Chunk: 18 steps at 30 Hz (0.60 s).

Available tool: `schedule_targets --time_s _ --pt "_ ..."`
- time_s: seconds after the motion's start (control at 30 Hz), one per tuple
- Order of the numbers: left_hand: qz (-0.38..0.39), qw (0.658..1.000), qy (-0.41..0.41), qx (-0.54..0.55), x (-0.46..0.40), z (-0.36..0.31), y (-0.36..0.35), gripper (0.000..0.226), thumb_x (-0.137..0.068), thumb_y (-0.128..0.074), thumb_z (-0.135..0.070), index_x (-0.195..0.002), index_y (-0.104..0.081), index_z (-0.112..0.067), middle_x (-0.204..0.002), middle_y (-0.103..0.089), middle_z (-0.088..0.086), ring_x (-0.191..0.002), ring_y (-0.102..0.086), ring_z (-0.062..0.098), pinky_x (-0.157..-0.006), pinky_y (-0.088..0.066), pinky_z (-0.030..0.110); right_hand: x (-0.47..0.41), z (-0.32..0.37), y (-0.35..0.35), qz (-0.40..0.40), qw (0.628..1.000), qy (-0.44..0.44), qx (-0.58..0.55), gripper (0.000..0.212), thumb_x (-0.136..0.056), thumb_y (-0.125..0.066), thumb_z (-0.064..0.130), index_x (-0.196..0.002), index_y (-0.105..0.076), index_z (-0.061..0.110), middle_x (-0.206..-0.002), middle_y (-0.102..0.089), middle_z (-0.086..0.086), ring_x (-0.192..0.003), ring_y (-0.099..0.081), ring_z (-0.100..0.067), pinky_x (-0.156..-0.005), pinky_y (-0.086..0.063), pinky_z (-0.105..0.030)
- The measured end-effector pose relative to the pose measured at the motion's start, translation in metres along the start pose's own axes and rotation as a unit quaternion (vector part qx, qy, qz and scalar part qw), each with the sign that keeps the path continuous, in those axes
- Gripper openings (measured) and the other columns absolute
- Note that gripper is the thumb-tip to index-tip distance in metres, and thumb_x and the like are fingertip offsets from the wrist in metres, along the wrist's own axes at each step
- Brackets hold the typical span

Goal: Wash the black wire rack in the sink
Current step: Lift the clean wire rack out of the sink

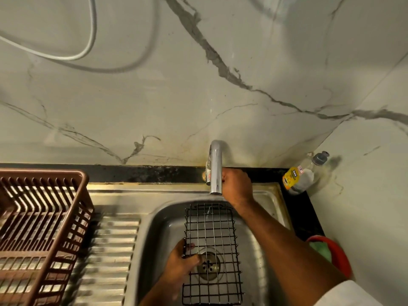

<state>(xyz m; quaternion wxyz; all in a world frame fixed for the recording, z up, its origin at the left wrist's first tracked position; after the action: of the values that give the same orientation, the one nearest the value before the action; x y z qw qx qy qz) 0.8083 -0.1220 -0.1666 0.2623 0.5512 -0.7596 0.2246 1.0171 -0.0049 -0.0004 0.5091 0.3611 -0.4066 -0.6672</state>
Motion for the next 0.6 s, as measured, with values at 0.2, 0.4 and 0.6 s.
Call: schedule_targets --time_s 0.2,0.4,0.6 --pt "-0.006 1.0 -0.009 0.011 -0.005 -0.002 0.007 0.081 -0.077 -0.084 -0.001 -0.147 -0.044 -0.011 -0.128 -0.061 0.003 -0.102 -0.066 0.018 -0.075 -0.055 0.028 0.049 -0.046 -0.02 -0.09 0.982 -0.069 -0.149 0.021 -0.094 -0.068 0.031 -0.112 -0.073 0.021 -0.088 -0.075 0.006 -0.07 -0.064 0.002 -0.064 -0.058 -0.019" --pt "0.011 0.999 -0.015 0.027 -0.001 -0.001 0.011 0.099 -0.062 -0.094 -0.015 -0.148 -0.045 -0.007 -0.126 -0.063 0.004 -0.102 -0.066 0.021 -0.078 -0.054 0.034 0.15 -0.082 -0.065 0.08 0.936 -0.241 -0.245 0.078 -0.076 -0.051 0.082 -0.134 -0.059 0.029 -0.111 -0.066 0.013 -0.098 -0.064 -0.004 -0.077 -0.051 -0.016" --pt "0.021 0.999 -0.01 0.025 0.009 0.003 0.016 0.14 -0.02 -0.1 -0.053 -0.142 -0.052 -0.004 -0.115 -0.068 0.01 -0.11 -0.064 0.03 -0.096 -0.053 0.05 0.207 -0.062 -0.101 0.17 0.837 -0.295 -0.427 0.12 -0.05 -0.049 0.102 -0.153 -0.029 0.044 -0.155 -0.044 0.004 -0.133 -0.05 -0.016 -0.11 -0.045 -0.044"
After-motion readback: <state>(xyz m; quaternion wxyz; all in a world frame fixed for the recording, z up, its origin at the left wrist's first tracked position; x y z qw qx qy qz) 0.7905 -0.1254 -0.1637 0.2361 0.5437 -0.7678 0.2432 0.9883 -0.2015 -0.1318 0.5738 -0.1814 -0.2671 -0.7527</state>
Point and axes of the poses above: each hand's wrist, its own x-axis away from the middle knuckle, its own y-axis out of the back of the hand, z = x × y, the point moved 5 cm from there along -x, towards the middle knuckle
